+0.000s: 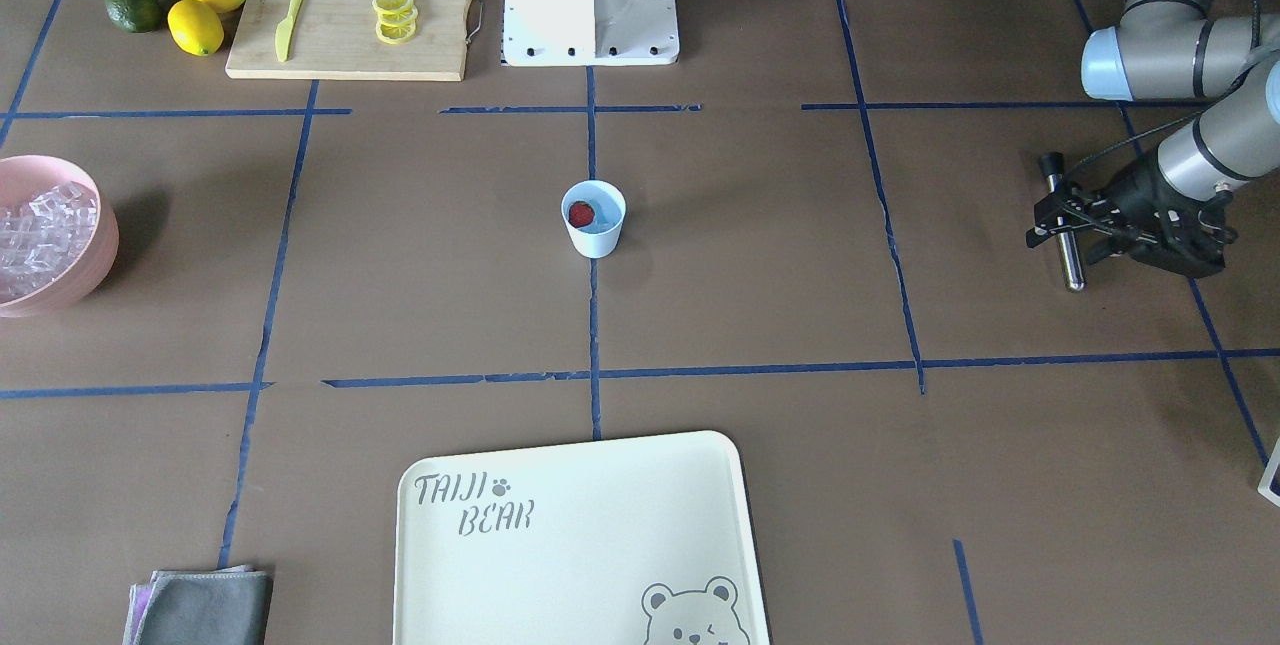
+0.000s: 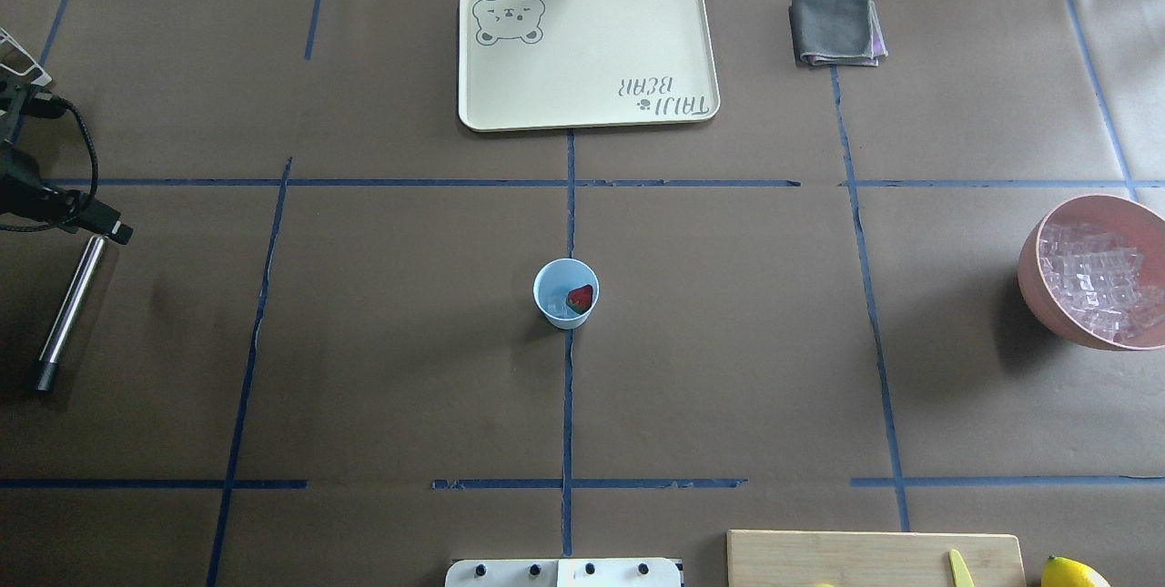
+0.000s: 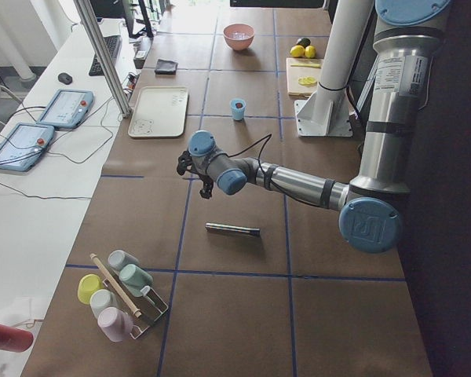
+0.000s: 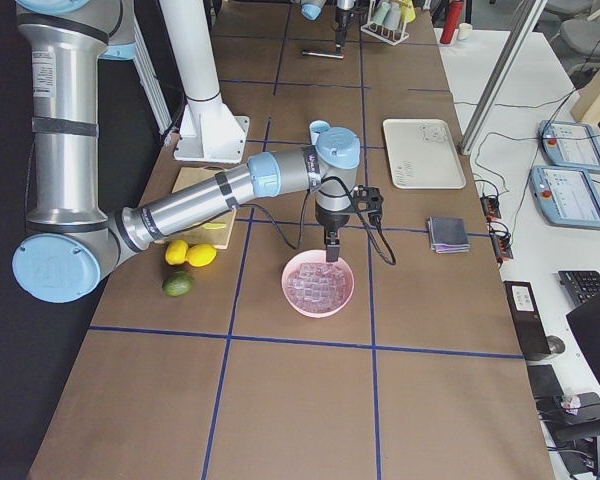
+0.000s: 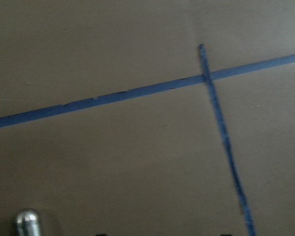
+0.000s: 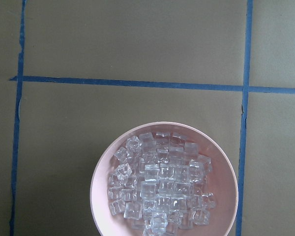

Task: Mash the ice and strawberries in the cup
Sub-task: 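Withdraw the left gripper toward the steel muddler, then lower the left gripper and grasp the steel muddler near its top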

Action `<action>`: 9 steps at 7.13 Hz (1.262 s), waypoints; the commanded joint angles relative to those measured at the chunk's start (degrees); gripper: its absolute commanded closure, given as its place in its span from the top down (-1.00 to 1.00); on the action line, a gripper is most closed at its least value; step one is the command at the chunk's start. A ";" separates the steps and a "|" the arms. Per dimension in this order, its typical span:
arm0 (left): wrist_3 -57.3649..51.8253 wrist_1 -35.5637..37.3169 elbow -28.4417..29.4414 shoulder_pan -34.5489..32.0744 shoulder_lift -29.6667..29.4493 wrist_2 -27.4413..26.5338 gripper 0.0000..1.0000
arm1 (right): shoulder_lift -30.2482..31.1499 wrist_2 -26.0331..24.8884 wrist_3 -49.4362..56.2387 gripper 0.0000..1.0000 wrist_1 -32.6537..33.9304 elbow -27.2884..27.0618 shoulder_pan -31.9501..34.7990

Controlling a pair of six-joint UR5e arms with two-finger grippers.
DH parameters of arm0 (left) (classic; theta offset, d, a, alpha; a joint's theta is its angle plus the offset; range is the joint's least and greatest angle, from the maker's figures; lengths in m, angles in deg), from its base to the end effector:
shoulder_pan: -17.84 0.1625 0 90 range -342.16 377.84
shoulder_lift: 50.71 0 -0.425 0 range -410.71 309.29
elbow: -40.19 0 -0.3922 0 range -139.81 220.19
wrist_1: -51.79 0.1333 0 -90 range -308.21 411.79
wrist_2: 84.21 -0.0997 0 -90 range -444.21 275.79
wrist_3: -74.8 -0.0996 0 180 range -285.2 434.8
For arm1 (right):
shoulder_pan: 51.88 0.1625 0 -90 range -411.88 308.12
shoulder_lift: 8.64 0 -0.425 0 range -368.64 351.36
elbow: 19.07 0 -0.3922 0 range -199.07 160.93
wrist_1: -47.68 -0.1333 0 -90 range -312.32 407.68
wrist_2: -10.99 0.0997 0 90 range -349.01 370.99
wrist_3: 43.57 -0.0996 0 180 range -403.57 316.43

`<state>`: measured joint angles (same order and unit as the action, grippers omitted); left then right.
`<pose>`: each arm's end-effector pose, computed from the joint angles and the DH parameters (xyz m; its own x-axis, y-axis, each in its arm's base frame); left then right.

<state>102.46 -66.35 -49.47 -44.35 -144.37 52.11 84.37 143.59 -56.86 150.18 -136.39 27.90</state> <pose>0.1976 -0.5059 0.5706 0.5698 0.2308 -0.7887 -0.1507 0.9728 0.1759 -0.0146 -0.4523 0.4768 0.7210 -0.0383 0.6919 0.0081 0.9989 0.0469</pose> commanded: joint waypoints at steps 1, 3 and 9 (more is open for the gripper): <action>1.14 0.19 4.13 -0.31 -0.29 -0.62 0.82 | -0.03 0.02 0.01 1.00 0.24 -0.10 0.03; 3.62 -0.34 6.33 0.05 -0.73 -5.27 0.82 | 0.06 0.02 -0.07 1.00 0.24 -0.10 0.03; 4.77 -0.34 6.95 3.21 -0.73 -5.37 0.79 | -0.20 0.02 -0.07 1.00 0.24 0.25 -0.06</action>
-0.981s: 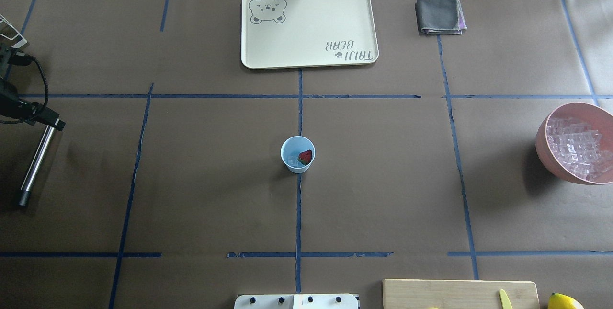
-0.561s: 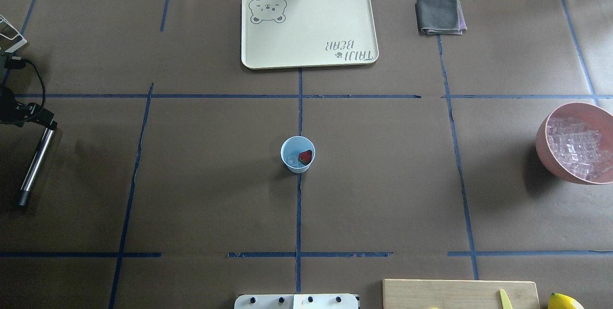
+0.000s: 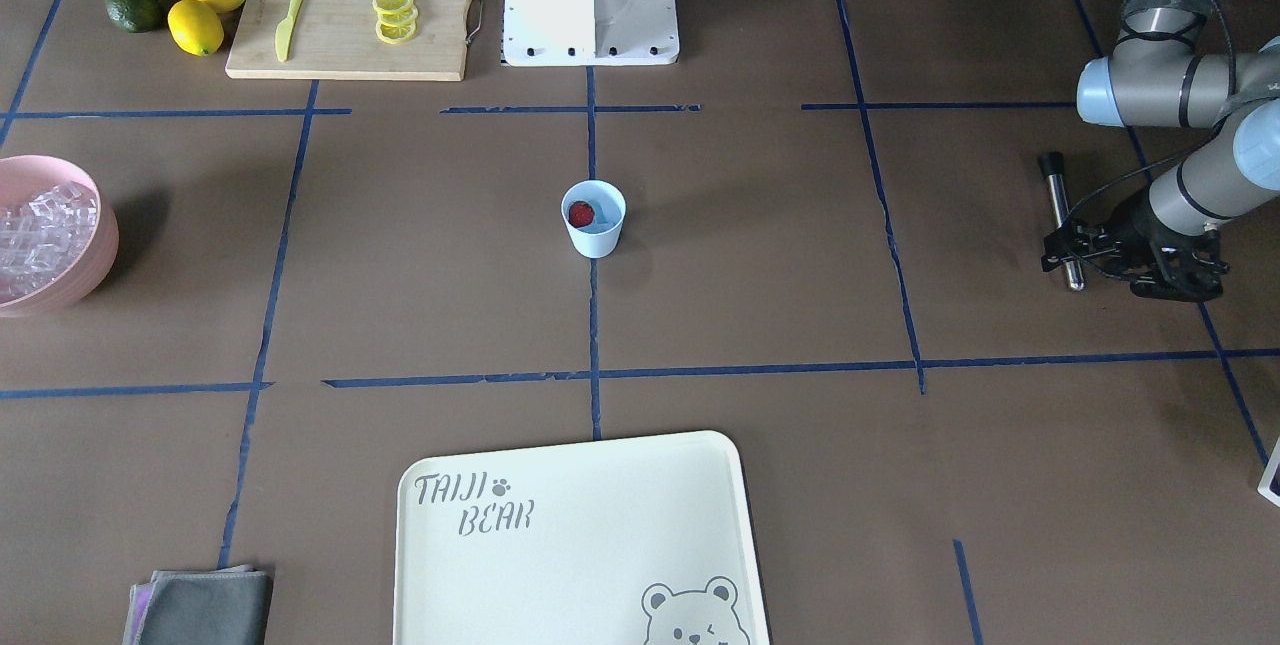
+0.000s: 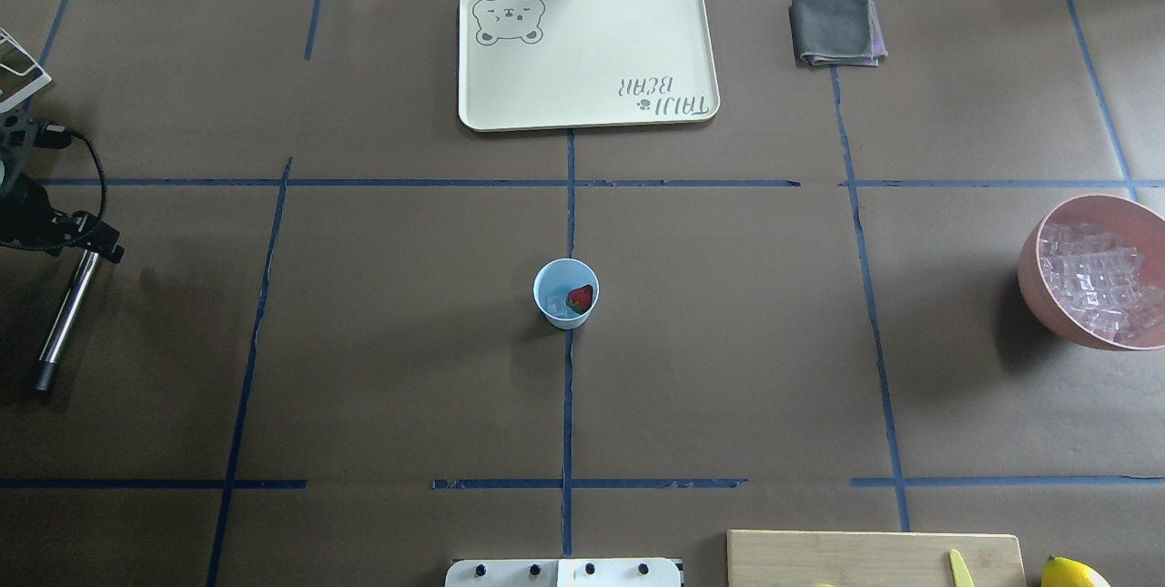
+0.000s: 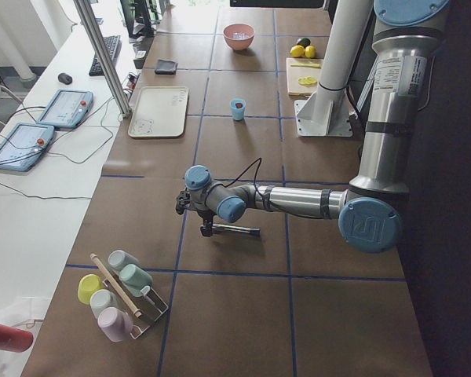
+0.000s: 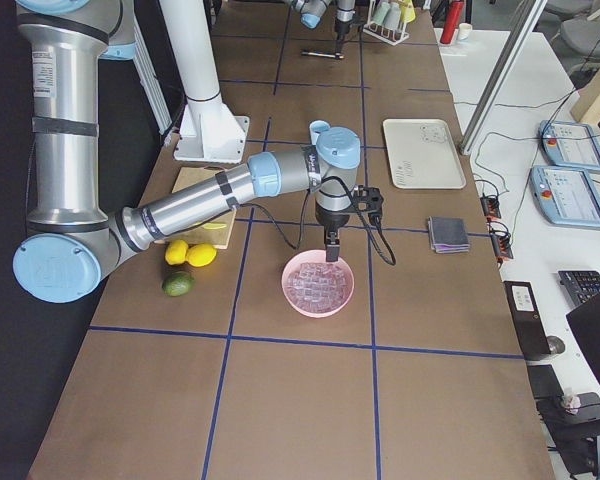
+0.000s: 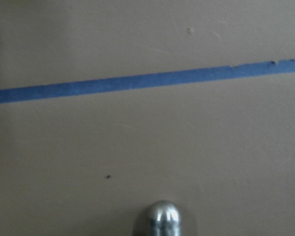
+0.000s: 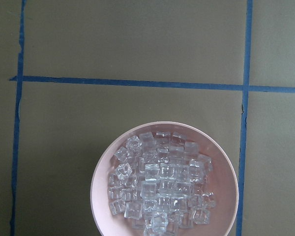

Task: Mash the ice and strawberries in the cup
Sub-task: 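Lower the left gripper and grasp the steel muddler near its top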

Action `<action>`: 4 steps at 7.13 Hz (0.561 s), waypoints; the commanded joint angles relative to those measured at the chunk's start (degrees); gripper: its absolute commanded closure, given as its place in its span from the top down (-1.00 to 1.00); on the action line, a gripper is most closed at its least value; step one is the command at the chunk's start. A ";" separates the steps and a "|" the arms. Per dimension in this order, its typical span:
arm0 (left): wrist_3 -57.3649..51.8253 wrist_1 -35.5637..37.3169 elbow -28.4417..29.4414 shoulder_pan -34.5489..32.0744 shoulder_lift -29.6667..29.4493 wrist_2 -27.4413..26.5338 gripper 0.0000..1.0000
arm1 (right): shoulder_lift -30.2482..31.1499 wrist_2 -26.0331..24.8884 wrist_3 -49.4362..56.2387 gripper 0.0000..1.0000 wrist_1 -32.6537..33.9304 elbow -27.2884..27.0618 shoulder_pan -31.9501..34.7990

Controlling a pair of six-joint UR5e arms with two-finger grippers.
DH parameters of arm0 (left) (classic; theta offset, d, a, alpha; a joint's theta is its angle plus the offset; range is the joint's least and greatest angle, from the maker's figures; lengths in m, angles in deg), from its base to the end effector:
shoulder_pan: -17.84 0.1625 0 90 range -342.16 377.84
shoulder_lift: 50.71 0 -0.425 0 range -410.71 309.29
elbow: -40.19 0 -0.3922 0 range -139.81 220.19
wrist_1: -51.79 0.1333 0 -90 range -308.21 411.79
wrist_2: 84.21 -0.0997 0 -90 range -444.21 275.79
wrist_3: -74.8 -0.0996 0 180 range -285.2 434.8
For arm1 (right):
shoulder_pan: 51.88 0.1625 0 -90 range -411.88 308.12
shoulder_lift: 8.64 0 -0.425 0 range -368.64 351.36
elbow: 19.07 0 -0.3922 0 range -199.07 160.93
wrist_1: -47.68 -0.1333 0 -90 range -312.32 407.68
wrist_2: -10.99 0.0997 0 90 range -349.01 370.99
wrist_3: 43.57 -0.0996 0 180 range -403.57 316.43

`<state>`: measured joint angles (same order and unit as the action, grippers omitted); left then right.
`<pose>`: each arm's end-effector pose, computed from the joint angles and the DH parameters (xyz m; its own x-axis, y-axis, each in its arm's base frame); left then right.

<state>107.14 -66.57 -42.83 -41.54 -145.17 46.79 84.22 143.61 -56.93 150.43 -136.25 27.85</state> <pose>0.2203 -0.5057 0.6277 0.6709 0.1184 -0.7320 -0.1178 0.9917 0.0524 -0.0152 -0.4531 0.4773 0.7213 -0.0349 0.6918 0.0082 0.9991 0.0419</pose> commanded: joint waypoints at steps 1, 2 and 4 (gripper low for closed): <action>0.09 -0.03 0.32 0.40 0.06 -0.05 0.70 | -0.05 0.00 0.09 1.00 0.00 0.19 -0.01; 0.09 0.05 0.40 0.40 0.15 -0.05 0.57 | -0.05 0.00 0.00 1.00 0.00 0.28 -0.01; 0.00 -0.03 0.40 0.40 0.15 -0.05 -0.84 | -0.14 0.00 0.00 1.00 0.00 0.28 -0.01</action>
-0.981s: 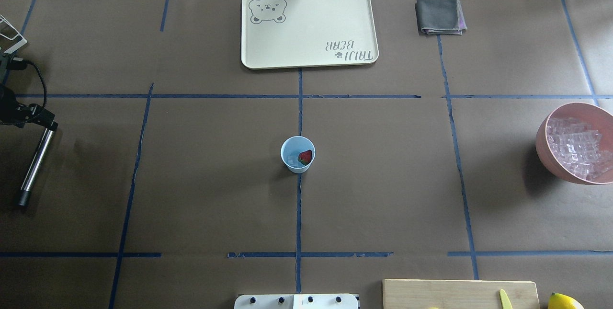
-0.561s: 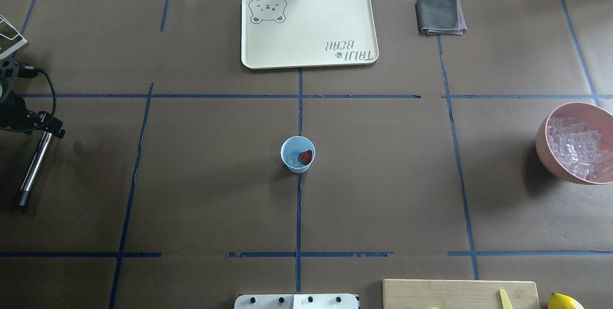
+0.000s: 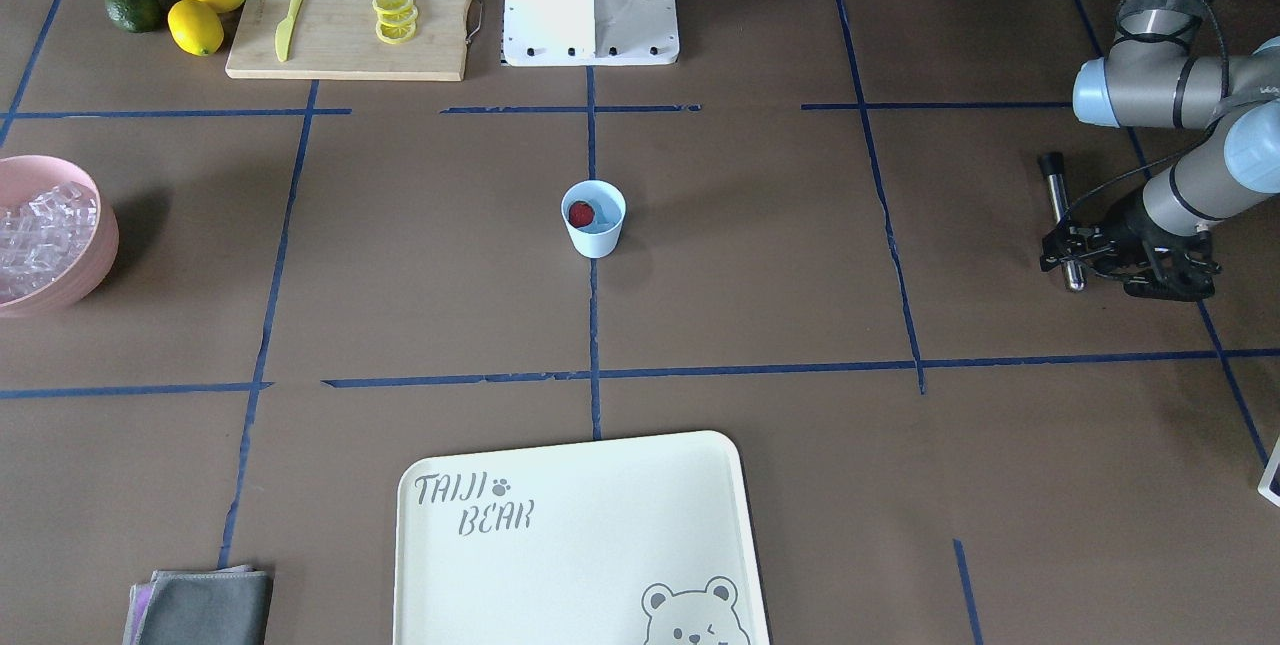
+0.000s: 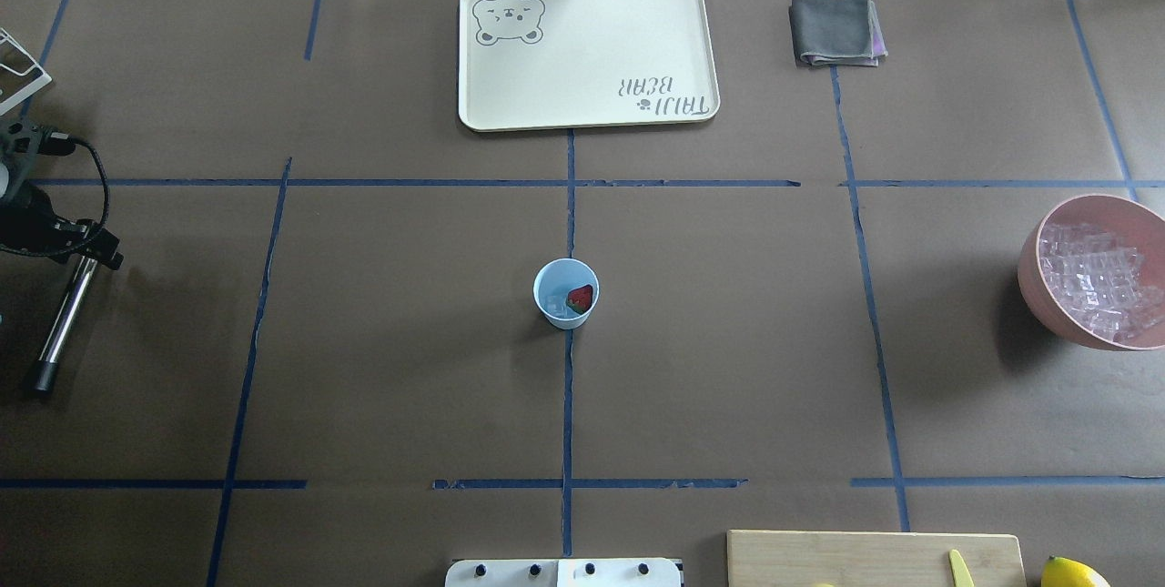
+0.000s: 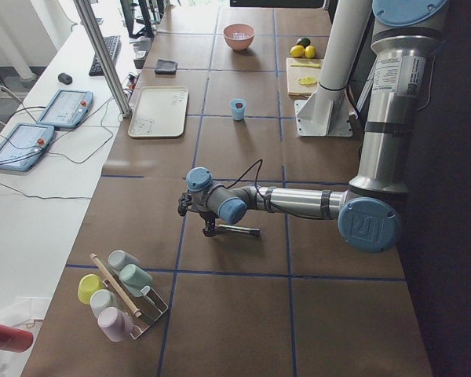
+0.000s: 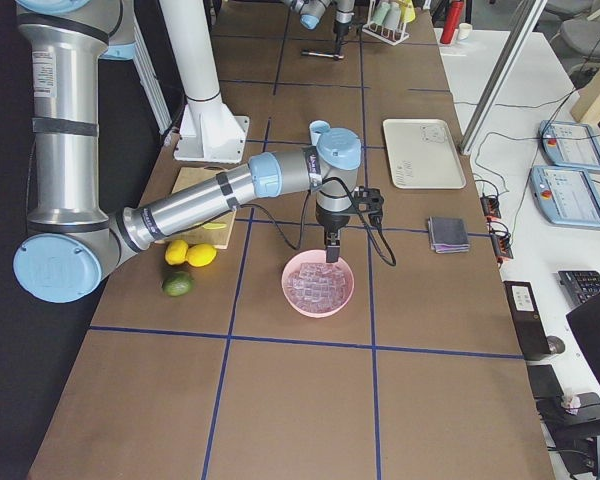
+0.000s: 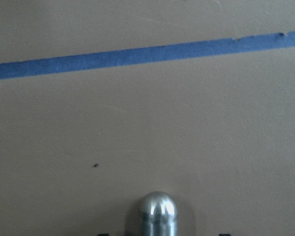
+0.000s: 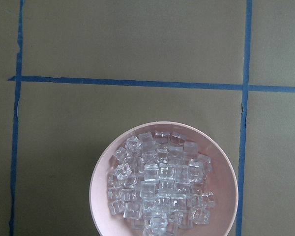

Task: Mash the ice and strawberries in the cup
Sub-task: 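Lower the left gripper and grasp the steel muddler near its top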

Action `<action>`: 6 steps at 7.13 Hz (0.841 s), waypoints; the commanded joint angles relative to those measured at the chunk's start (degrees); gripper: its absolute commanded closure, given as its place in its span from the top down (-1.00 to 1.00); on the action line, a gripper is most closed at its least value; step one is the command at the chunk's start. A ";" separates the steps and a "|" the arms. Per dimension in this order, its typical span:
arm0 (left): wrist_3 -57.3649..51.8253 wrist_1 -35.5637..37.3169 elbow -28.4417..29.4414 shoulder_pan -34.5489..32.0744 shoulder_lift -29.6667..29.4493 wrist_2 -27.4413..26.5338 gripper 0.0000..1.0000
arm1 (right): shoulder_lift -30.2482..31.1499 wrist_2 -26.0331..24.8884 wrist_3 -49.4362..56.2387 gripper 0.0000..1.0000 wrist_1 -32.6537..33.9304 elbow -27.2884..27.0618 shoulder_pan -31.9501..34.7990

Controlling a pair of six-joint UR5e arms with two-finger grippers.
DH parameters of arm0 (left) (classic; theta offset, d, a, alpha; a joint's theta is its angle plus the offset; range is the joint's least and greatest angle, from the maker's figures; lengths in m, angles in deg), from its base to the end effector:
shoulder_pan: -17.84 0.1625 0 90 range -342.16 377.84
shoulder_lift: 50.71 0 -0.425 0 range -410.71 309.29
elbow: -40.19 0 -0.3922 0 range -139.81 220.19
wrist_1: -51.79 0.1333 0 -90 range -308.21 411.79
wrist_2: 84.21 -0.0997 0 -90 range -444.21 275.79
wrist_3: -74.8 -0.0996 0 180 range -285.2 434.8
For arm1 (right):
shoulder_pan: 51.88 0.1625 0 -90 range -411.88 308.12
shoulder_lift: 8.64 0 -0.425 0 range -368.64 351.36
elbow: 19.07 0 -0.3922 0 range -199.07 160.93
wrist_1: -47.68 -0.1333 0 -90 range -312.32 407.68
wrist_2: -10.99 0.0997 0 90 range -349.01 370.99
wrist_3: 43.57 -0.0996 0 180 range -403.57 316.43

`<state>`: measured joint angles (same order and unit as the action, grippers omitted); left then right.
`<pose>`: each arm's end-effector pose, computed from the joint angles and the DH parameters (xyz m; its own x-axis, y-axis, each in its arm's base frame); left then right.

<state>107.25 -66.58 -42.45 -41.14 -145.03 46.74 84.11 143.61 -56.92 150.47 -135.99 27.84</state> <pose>0.2231 -0.5029 0.6324 0.6742 0.1156 -0.7295 -0.1233 0.9914 0.0432 -0.0154 -0.4542 0.4786 0.7217 -0.0330 0.6914 0.0085 0.9992 0.0387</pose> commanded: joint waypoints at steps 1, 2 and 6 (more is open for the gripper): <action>-0.28 -0.20 -0.15 0.01 0.10 -0.09 -1.00 | -0.03 0.00 -0.01 1.00 0.05 -0.15 0.00; -0.02 -0.29 -0.50 0.01 -0.07 0.00 -1.00 | -0.03 0.00 -0.01 1.00 0.05 -0.24 0.00; 10.84 -0.20 -15.75 0.18 -7.33 11.25 -1.00 | -0.55 0.00 -0.01 1.00 0.92 -0.42 0.00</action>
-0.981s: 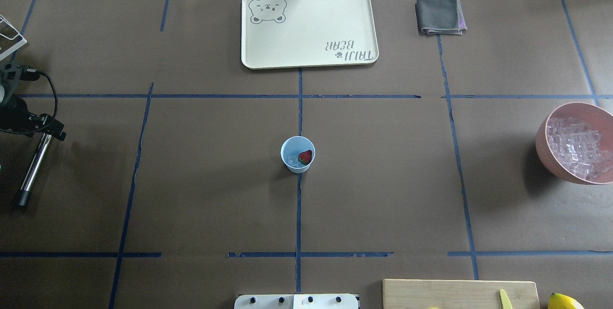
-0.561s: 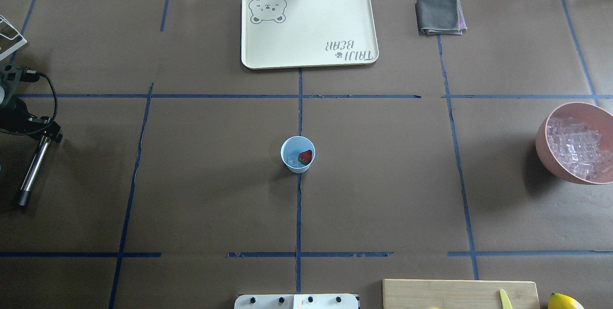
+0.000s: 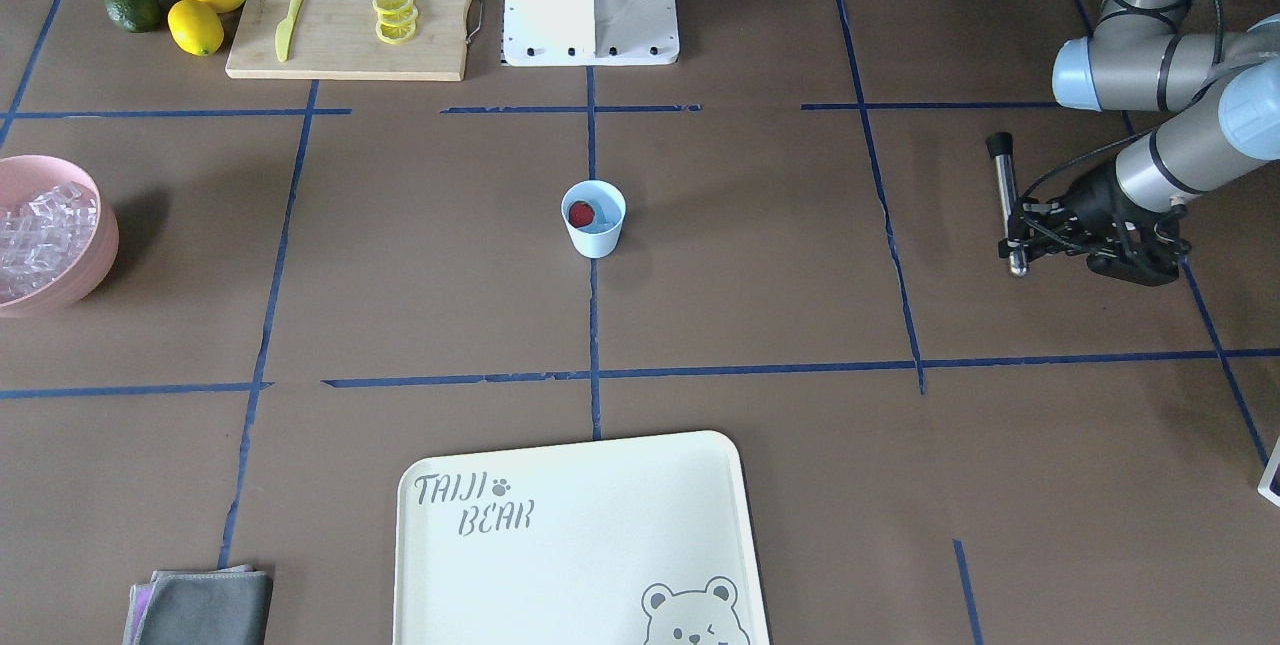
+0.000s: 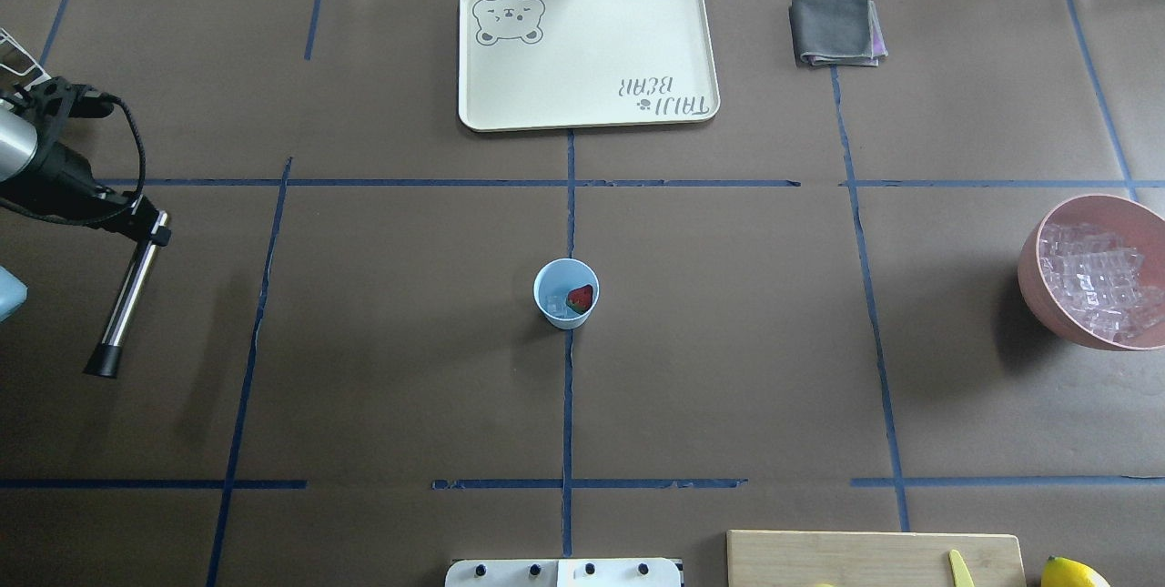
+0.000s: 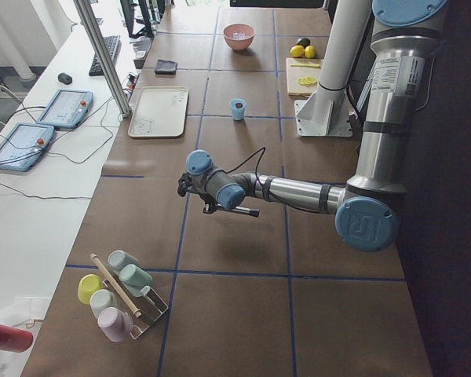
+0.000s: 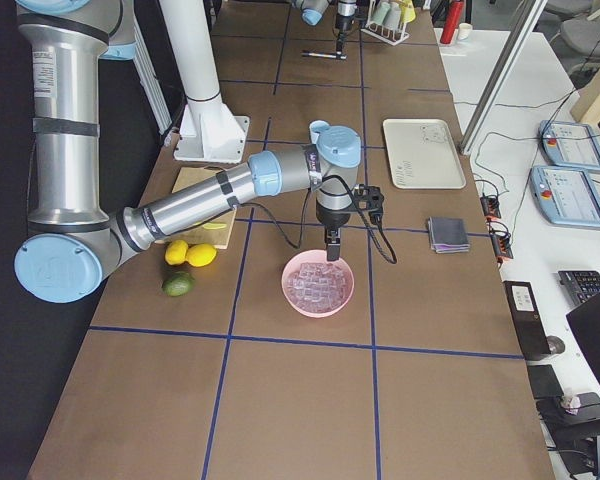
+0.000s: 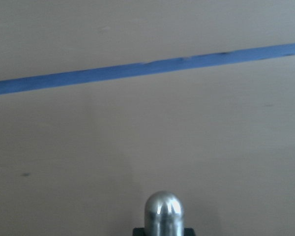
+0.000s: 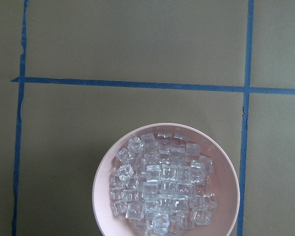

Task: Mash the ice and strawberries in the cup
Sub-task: 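Lift the muddler with the left gripper and carry it over the blue cup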

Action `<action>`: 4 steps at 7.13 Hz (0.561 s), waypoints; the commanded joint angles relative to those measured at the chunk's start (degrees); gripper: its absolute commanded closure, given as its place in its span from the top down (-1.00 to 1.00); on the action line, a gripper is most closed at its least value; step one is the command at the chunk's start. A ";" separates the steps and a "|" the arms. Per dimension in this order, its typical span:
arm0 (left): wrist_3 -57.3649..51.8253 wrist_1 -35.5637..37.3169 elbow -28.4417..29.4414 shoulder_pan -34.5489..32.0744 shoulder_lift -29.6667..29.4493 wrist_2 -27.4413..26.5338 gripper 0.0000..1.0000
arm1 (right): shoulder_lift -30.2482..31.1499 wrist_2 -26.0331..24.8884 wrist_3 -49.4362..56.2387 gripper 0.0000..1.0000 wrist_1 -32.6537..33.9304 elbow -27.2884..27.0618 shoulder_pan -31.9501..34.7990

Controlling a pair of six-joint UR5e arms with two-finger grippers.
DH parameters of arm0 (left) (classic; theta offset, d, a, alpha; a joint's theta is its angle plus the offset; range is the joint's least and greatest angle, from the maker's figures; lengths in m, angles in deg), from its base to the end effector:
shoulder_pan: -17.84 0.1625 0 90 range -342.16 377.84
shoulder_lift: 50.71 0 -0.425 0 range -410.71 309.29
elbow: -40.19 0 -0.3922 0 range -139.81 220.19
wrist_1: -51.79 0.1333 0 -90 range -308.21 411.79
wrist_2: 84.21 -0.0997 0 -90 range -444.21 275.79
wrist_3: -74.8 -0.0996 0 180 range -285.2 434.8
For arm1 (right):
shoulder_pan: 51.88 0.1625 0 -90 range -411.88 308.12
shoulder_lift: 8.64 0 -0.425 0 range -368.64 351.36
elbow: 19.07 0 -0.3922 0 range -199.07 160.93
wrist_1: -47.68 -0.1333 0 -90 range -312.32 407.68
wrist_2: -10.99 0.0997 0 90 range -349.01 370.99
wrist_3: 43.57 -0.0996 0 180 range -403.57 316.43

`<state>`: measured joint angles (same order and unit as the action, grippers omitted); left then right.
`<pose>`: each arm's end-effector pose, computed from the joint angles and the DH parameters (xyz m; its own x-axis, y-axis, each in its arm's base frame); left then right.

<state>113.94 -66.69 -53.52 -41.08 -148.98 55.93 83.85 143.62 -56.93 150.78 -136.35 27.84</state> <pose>0.2415 -0.5107 0.4855 0.4742 0.1762 -0.8626 -0.1205 0.9835 0.1346 -0.0155 -0.4546 0.4742 0.7209 -0.0365 0.6921 0.0084 0.9990 0.0439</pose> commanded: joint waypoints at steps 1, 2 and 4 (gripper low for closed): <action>7.06 0.00 -6.64 1.51 -9.24 1.80 -1.00 | -0.38 0.00 0.00 1.00 0.87 -0.05 0.00; 12.23 0.35 -9.01 4.92 -16.35 -0.98 -1.00 | -0.47 0.00 0.00 1.00 0.88 0.04 0.00; 17.99 -0.08 -17.09 17.11 -22.72 -21.21 -1.00 | -0.73 0.00 0.00 1.00 0.88 0.21 0.00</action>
<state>129.53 -66.68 -66.66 -30.66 -167.29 45.41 83.25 143.61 -56.93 151.64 -136.27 27.84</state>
